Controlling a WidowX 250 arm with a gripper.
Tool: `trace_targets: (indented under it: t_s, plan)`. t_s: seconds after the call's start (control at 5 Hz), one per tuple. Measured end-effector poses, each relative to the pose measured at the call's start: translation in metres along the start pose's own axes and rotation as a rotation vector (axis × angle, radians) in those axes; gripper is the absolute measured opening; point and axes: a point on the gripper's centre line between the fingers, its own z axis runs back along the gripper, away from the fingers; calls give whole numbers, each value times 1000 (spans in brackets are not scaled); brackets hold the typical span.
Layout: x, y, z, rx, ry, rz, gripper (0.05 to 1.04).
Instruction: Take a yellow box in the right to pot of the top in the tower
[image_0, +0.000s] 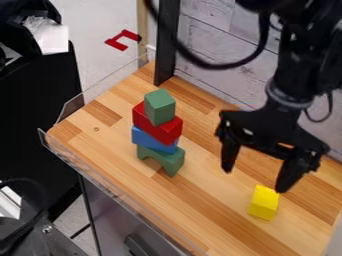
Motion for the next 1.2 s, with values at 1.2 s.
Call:
trace_targets:
  t_s: [1.2]
  plan:
    - [4,-31,-37,-72,27,-5,1001]
